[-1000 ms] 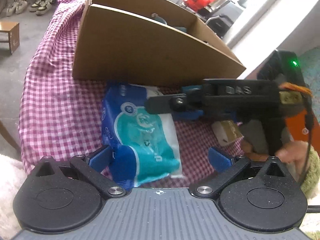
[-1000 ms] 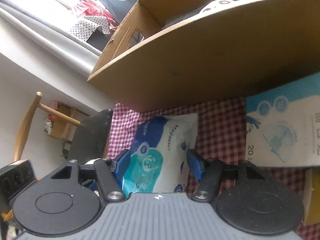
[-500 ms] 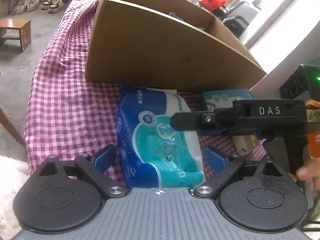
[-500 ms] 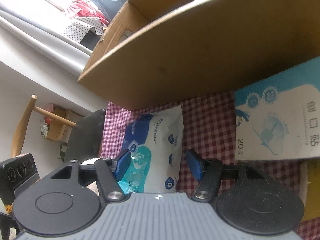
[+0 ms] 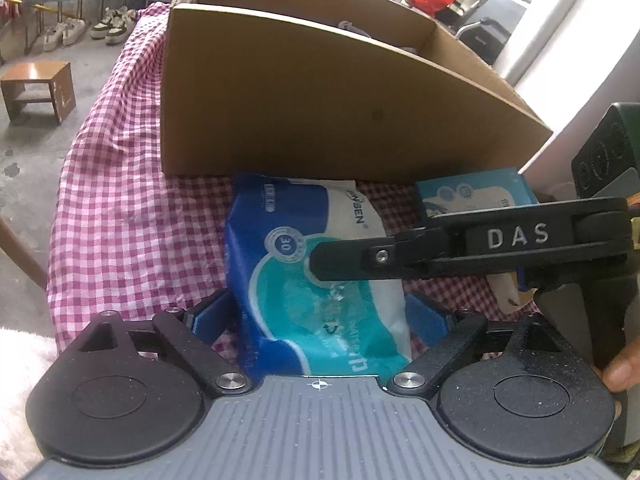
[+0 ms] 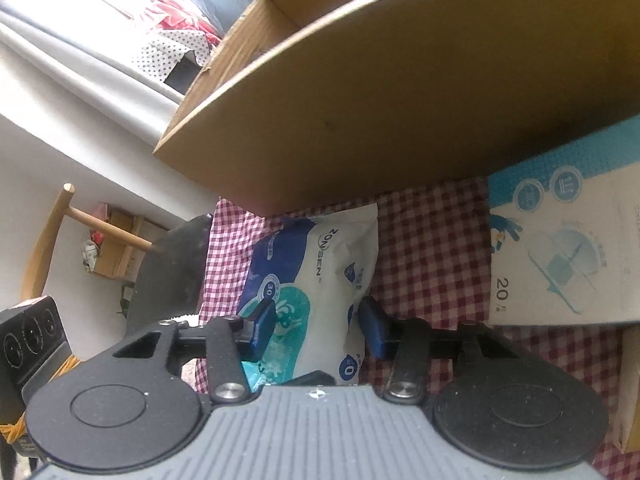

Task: Organize soft objects
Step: 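Close both tools on the wet-wipe pack, then lift the wet-wipe pack with both tools and carry it over the box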

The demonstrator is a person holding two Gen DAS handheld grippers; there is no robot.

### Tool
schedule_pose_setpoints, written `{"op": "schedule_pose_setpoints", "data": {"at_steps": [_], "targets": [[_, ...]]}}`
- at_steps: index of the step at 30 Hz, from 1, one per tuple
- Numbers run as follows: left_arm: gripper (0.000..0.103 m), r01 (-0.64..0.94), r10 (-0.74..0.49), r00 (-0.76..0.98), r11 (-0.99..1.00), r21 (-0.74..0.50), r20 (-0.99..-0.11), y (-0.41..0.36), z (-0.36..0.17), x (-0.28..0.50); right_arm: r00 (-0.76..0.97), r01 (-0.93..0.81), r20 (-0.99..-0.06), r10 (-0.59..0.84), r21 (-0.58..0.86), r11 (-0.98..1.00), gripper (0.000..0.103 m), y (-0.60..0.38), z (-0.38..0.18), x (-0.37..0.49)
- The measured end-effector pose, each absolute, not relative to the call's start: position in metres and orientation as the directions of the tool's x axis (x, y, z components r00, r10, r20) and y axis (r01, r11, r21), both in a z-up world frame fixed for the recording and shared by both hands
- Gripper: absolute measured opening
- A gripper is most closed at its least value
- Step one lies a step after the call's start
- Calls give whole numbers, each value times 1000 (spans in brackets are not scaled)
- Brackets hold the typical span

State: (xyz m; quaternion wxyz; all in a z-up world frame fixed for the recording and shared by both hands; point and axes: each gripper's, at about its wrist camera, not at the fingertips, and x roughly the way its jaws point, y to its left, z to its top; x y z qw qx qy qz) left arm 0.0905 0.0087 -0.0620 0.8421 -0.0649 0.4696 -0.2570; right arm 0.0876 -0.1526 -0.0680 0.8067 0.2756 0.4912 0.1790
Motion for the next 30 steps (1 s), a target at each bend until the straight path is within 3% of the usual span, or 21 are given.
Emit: {"op": "schedule_pose_setpoints", "data": {"at_steps": [12, 30], "targets": [[92, 350, -477, 472, 873, -339, -741, 2, -46, 84, 483, -88, -673, 560, 600, 796, 44, -139, -44, 80], [92, 411, -443, 693, 891, -193, -569, -29, 59, 93, 688, -286, -471, 552, 523, 803, 44, -177, 68, 94]]}}
